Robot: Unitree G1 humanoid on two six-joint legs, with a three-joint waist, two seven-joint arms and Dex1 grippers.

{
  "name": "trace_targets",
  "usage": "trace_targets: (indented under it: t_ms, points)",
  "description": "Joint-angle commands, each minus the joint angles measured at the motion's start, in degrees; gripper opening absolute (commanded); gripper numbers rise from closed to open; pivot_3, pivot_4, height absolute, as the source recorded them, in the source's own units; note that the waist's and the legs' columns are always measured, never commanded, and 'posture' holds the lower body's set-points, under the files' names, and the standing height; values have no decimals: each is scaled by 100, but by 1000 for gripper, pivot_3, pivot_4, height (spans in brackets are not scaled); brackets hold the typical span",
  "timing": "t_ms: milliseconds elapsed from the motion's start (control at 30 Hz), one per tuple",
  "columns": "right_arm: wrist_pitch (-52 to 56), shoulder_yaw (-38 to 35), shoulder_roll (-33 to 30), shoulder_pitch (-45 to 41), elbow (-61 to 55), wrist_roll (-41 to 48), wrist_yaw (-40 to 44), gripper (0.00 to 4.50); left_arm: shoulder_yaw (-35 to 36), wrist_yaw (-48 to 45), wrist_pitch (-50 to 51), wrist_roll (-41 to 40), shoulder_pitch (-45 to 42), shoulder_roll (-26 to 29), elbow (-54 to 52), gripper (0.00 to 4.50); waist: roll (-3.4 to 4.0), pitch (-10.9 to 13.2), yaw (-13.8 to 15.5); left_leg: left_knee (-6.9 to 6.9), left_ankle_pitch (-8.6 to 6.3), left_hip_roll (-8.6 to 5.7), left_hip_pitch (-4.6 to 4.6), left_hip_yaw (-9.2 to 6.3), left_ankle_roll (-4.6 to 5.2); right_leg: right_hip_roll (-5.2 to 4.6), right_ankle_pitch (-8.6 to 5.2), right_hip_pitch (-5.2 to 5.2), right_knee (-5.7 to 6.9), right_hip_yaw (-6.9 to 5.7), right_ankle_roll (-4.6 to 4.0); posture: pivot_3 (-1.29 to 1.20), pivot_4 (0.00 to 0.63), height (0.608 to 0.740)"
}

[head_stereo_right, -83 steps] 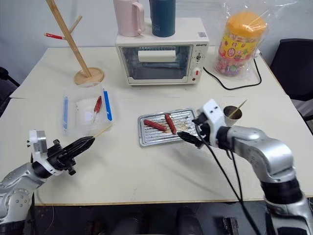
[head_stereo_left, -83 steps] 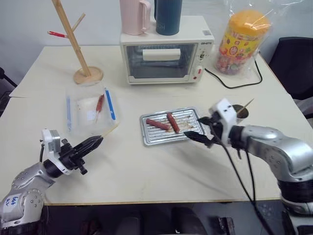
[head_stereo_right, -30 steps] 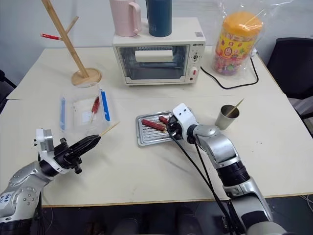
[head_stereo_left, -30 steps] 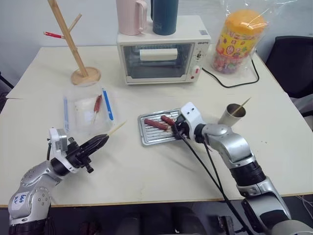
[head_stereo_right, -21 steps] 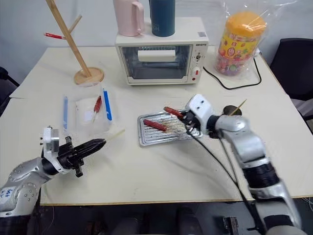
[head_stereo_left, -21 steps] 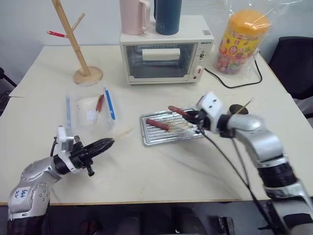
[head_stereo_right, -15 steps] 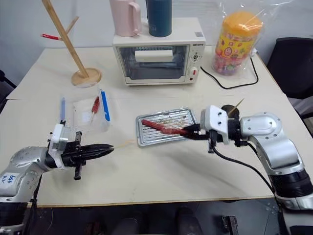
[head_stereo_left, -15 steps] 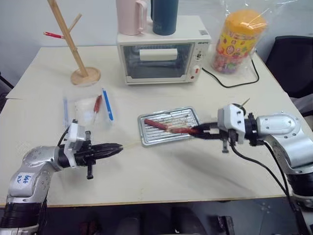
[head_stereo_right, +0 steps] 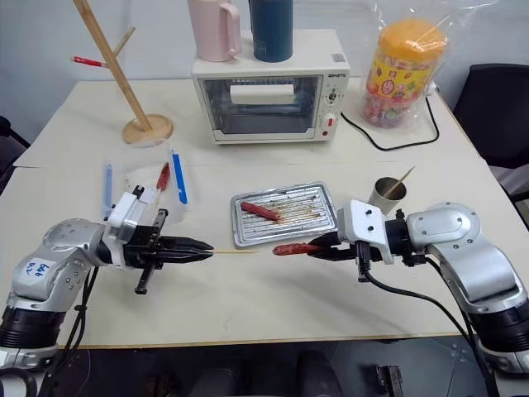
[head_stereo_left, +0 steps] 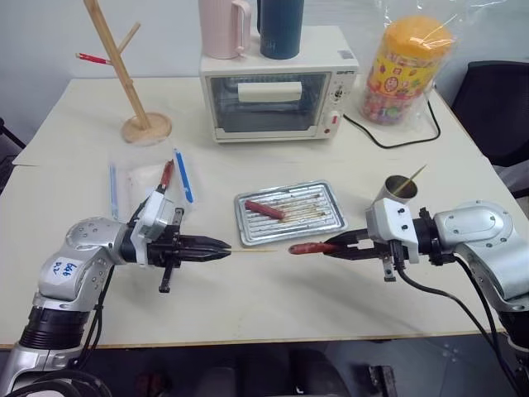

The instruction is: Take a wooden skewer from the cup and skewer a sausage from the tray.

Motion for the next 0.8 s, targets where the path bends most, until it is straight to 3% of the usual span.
trace_targets:
  t_ms: [33,800]
  points:
    - [67,-192,-32,2,-239,141,-82,542,7,46,-70,71,-97,-26,-21,0,0,0,-2,1,0,0,0,0,0,0,0,0,0,0,0,0,150,740]
    - [267,-13,93,-281,-266,166,-160,542,-196,267,-16,134,-119,-217,-124,0,-1,0,5,4,0,-1,0,0,0,0,0,1,2,0,0,0,150,740]
